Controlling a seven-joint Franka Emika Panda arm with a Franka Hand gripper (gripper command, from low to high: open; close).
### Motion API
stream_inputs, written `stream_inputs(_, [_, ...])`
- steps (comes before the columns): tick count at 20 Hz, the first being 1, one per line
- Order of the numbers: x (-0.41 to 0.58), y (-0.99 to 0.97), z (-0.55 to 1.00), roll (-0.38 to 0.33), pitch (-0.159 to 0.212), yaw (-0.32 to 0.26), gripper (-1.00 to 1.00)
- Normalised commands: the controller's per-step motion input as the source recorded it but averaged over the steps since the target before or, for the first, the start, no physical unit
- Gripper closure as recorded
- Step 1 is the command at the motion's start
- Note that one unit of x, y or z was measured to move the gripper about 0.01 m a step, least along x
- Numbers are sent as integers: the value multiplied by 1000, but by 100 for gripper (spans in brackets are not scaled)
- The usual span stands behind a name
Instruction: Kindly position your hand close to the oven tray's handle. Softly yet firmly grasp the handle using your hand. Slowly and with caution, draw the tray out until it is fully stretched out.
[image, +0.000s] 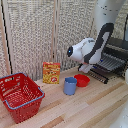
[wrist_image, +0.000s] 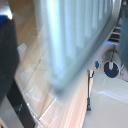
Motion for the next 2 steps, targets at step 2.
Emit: stream_inputs(2, [117,140,333,2,-11,37,-100])
